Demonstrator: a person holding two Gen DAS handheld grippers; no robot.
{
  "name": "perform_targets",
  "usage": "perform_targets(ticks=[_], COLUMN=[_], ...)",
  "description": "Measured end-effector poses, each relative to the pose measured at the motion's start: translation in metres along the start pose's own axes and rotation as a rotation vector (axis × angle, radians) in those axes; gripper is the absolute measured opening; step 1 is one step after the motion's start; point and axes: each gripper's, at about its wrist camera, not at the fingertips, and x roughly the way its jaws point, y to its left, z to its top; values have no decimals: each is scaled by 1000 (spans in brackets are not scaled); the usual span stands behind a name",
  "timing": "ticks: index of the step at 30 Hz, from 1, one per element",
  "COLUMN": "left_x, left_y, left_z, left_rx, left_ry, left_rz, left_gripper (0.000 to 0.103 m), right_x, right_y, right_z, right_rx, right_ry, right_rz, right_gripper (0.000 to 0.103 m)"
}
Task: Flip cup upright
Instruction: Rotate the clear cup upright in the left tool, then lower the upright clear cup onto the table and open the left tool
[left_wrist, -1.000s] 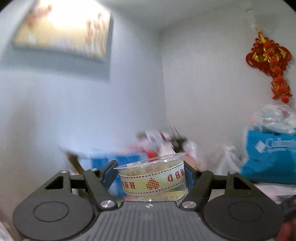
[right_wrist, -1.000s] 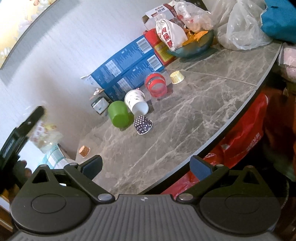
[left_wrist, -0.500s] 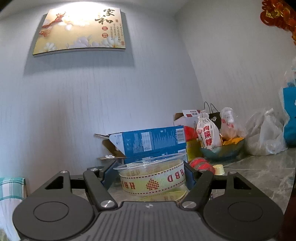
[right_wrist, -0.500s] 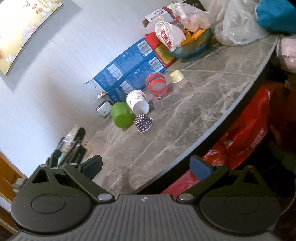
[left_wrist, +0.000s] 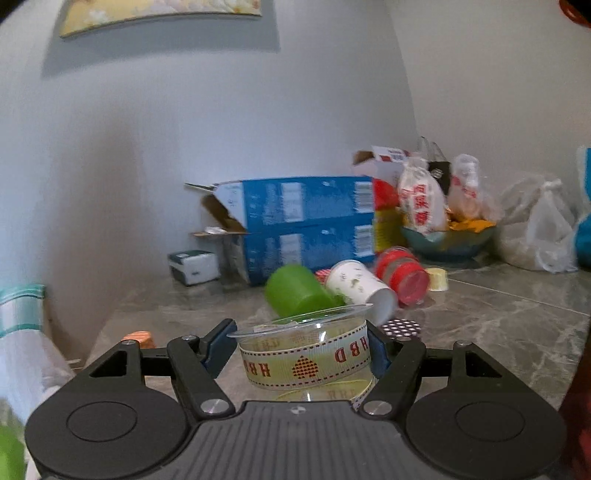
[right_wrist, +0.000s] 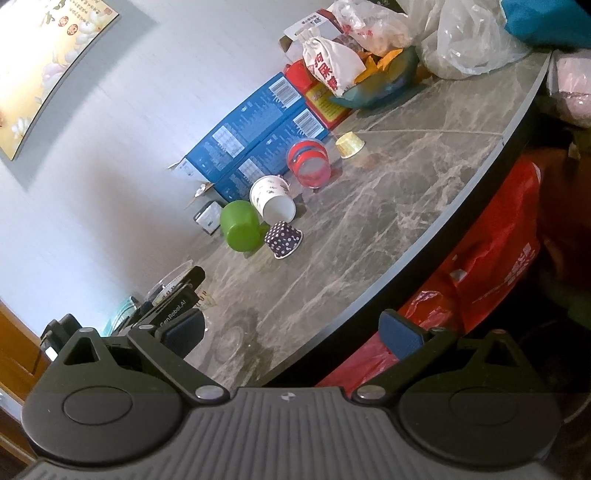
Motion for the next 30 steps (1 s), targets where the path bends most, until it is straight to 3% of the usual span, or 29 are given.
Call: perform_targets(ticks=[6, 9, 15, 20, 22, 24, 30], left_x=[-14, -25, -28, -23, -25, -28, -36], left_y=[-15, -26, -37, -36, -35, -34, -17], left_z=[-21, -33, -46, -49, -50, -51, -60], left_rx=[-6, 44, 119, 138, 147, 158, 154], left_ry=[-69, -138, -198, -152, -150, -153, -67], left_rz=[51, 75, 74, 37, 17, -11, -145], left_gripper=[74, 74, 76, 79, 86, 99, 101], right_x=[-2, -5, -8, -8, -9, -7, -3], right_y=[-1, -3, -6, -6, -4, -2, 9], right_z=[-5, -7, -10, -12, -13, -13, -18], right_rx=[-13, -14, -17, -17, -21, -26, -74], right_ry=[-10, -9, -16, -22, -20, -16, -16], right_rz=[25, 33, 33, 40, 41, 40, 37], right_gripper=[102, 102, 102, 102, 102, 102, 102])
